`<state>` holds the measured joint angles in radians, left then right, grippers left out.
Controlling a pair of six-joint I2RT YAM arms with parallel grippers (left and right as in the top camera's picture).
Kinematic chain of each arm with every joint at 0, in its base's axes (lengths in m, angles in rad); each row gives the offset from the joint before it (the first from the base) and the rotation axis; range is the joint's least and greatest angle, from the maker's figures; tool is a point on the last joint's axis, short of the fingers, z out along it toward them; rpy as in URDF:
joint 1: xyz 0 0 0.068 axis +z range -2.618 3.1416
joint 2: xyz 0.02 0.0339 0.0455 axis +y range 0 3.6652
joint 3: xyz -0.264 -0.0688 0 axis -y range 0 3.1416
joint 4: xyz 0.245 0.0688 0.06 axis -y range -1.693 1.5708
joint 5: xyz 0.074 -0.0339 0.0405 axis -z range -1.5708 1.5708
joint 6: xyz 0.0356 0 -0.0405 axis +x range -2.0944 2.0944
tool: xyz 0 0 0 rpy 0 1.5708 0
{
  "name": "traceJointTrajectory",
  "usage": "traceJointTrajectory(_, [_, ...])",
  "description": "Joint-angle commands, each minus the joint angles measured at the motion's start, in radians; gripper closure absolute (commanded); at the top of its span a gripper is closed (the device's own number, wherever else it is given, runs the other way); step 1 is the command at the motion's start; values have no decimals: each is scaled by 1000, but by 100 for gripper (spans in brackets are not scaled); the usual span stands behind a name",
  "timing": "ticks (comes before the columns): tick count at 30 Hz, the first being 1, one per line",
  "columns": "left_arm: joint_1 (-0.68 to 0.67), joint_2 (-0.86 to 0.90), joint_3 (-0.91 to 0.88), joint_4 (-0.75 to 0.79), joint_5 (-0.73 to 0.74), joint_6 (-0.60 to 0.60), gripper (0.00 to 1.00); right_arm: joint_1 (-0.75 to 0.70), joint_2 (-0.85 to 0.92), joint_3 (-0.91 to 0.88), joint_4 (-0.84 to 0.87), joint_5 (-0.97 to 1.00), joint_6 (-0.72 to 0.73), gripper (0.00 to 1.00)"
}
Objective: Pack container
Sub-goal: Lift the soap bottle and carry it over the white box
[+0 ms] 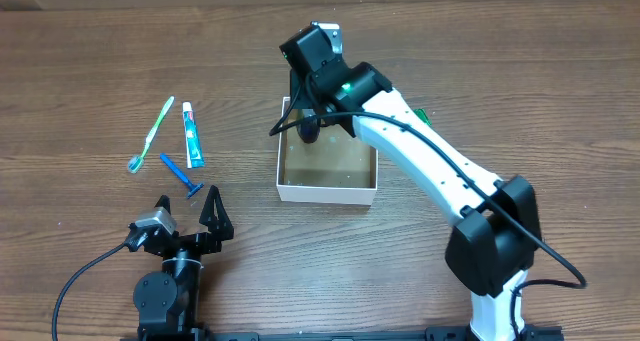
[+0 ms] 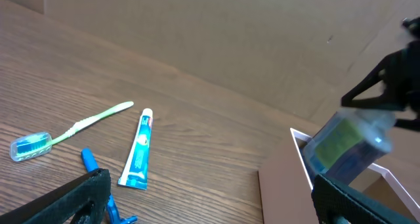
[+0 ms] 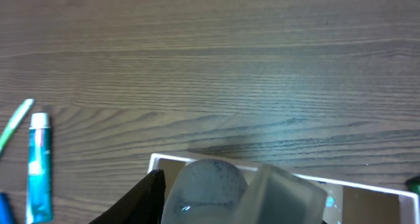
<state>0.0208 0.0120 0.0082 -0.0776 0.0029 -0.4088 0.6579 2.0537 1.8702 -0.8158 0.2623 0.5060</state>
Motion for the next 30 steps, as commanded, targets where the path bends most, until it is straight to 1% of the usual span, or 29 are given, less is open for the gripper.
traceJointTrajectory(1, [8,-7,-3,0,-6,24,0,5,21,14,34,40,23,57])
traceJointTrajectory(13, [8,-8,-3,0,-6,24,0,11,68,14,70,35,23,56])
traceJointTrajectory(14, [8,-7,-3,0,-6,24,0,11,70,14,70,31,23,53])
traceJointTrajectory(16, [8,-8,-3,0,-6,24,0,11,70,14,70,28,22,51])
traceJointTrajectory(19, [8,-7,-3,0,-6,24,0,11,70,14,70,24,22,49])
traceJointTrajectory(30, [8,-7,-3,0,-6,24,0,11,69,17,70,-2,18,46])
